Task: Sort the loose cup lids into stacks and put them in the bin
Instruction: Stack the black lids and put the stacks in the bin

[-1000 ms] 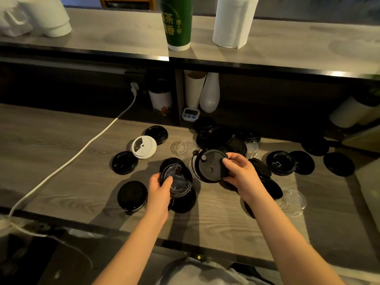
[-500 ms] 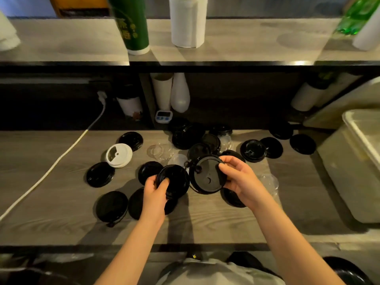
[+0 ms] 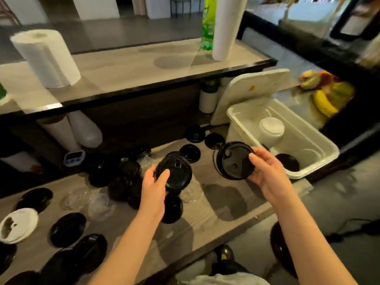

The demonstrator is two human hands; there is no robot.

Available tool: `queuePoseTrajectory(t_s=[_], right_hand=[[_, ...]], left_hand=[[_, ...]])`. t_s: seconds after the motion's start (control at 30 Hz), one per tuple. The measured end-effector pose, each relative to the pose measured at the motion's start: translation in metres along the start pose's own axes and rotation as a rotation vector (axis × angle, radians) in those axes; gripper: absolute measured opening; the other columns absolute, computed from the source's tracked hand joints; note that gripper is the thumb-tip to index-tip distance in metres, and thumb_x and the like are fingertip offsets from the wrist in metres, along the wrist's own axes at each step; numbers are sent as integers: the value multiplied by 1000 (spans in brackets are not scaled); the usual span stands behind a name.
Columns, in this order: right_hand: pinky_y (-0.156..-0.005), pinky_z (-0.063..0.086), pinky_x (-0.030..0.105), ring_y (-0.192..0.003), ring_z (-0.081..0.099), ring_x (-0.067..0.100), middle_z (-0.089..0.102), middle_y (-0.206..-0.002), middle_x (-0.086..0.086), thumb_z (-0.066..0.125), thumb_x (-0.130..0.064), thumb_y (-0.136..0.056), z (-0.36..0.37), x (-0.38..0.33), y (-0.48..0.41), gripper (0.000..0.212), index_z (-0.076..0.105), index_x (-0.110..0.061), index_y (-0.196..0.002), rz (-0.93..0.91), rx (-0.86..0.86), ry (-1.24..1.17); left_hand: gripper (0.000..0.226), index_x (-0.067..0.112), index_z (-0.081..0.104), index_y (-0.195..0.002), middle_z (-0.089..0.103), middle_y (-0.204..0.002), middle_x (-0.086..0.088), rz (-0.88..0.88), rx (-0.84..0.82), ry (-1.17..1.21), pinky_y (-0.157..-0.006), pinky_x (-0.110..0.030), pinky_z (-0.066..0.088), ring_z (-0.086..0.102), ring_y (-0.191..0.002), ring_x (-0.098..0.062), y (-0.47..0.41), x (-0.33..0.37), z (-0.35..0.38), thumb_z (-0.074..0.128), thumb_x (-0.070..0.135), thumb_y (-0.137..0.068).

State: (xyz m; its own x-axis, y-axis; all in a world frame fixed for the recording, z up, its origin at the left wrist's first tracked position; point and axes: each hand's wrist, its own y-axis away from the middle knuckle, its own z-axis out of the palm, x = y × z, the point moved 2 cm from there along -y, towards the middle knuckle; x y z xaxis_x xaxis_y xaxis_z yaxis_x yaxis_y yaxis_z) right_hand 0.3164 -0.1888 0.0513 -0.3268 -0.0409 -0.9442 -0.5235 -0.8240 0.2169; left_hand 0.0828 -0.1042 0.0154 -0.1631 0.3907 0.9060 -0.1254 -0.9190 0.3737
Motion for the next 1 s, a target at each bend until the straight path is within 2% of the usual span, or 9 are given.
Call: queuePoseTrajectory(t_s=[0.17,0.27,0.33,0.4,0.5,0.6,0.77,0.83,1.0], right_hand=[[-70,55,29,-88,63,16,64,-96,2,55,-13,-92,-69,-40,-31,9,57,-20,-97,-54,138,35],[-72,56,30,-88,64,15,63,-96,3,57,-14,-92,-104,-62,-55,8,56,-21,-96,-68,219,64],[-67,57,27,-85,64,15,63,-92,3,59,-13,-91,-123,-70,-74,9,56,-16,-98,-60,266,111],[-56,56,23,-75,60,14,59,-85,5,60,-11,-91,-137,-70,-95,11,54,-11,-100,-10,297,200],[-61,48,32,-67,52,17,55,-85,6,62,-22,-90,-151,-56,-129,14,53,-13,-96,106,211,550],[-75,47,38,-77,57,25,61,-85,7,62,-33,-88,-156,-43,-152,21,51,-16,-92,123,65,926],[-69,43,35,-84,61,27,60,-84,6,50,-42,-94,-145,-30,-167,34,39,-20,-69,103,-149,1382],[-67,42,32,-87,60,27,60,-89,8,47,-43,-95,-142,-27,-173,36,43,-15,-73,101,-174,1504],[-75,43,33,-100,60,29,63,-107,11,41,-40,-98,-131,-19,-185,35,57,-9,-102,114,-288,1617]], left_hand=[[16,22,54,-107,60,-115,-5,38,-64,-70,-100,-42,45,57,-110,-20,-5,3,77,55,15,-92],[14,23,53,-103,59,-110,-2,52,-97,-67,-91,-34,47,57,-104,-15,-4,3,118,53,12,-93],[15,25,53,-99,59,-105,1,67,-94,-70,-85,-32,48,57,-99,-12,-4,1,140,52,11,-93],[16,26,53,-99,60,-104,2,61,-79,-77,-89,-38,49,58,-101,-13,-5,-3,157,53,11,-93],[15,24,53,-102,61,-105,2,31,-54,-87,-97,-46,47,58,-104,-16,-8,-9,176,53,11,-93],[17,20,54,-106,62,-105,0,28,-26,-96,-99,-48,46,59,-104,-17,-13,-13,188,53,11,-93],[16,20,54,-105,63,-105,-3,43,29,-97,-93,-41,49,60,-104,-19,-19,-19,204,52,10,-93],[16,19,54,-106,63,-105,-3,44,40,-94,-89,-36,50,60,-102,-18,-19,-21,207,52,10,-93],[19,15,54,-110,64,-105,-4,26,62,-78,-90,-37,50,61,-100,-16,-20,-25,213,51,9,-93]])
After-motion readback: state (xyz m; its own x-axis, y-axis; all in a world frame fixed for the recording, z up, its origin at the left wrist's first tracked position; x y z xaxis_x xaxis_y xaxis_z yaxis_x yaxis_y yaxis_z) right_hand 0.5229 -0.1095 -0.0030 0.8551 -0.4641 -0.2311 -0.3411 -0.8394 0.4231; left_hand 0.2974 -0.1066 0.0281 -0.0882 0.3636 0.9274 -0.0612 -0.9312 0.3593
